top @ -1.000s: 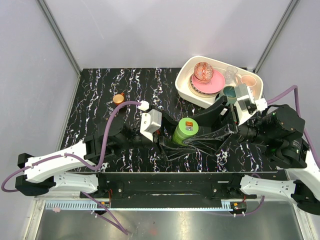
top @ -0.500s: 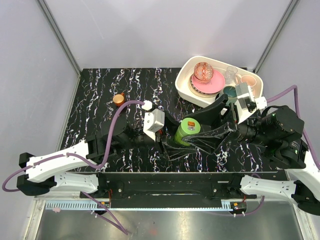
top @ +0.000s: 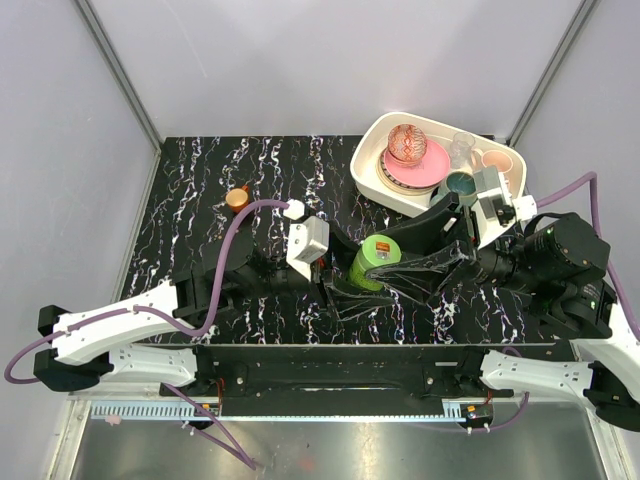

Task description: Sort the pills into containers

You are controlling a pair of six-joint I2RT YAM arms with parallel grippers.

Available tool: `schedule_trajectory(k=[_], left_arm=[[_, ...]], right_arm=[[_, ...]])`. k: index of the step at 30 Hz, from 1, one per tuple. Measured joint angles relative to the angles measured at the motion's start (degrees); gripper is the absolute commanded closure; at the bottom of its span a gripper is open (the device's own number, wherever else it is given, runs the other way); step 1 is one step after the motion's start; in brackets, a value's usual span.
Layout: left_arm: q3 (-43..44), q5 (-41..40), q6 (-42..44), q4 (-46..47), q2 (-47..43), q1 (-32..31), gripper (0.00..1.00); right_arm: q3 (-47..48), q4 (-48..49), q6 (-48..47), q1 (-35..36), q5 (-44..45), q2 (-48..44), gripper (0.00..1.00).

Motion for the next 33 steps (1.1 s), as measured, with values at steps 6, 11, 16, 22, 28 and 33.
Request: schedule_trajectory(k=[6, 11, 16, 22, 28, 33], left_arm=[[0.0, 1.4, 0.0, 0.1, 0.0, 0.0, 1.00], [0.0, 4.5, 0.0, 0.2, 0.2, 0.0, 1.00], [0.0, 8.1, 0.0, 1.0, 0.7, 0.0, 1.00], [0.0, 11.4, -0.4, 1.4, 1.2, 0.0, 1.00], [0.0, 12.3, -0.5, 1.5, 1.3, -0.1, 1.00], [0.0, 10.9, -0.4, 1.4, 1.3, -0.2, 1.00]], right_arm=[[-0.5, 0.5, -1.4, 0.0, -2.2, -0.4, 0.61], [-0.6, 0.6, -2.8, -0.1, -6.1, -0.7, 0.67], [-0.6, 0.6, -3.9, -0.2, -9.6, -0.9, 0.75], [-0.6, 0.5, -4.5, -0.2, -12.7, -1.0, 0.76], [-0.6, 0.5, -4.7, -0.2, -13.9, -0.9, 0.80], [-0.6, 0.4, -4.6, -0.2, -12.9, -0.9, 0.81]])
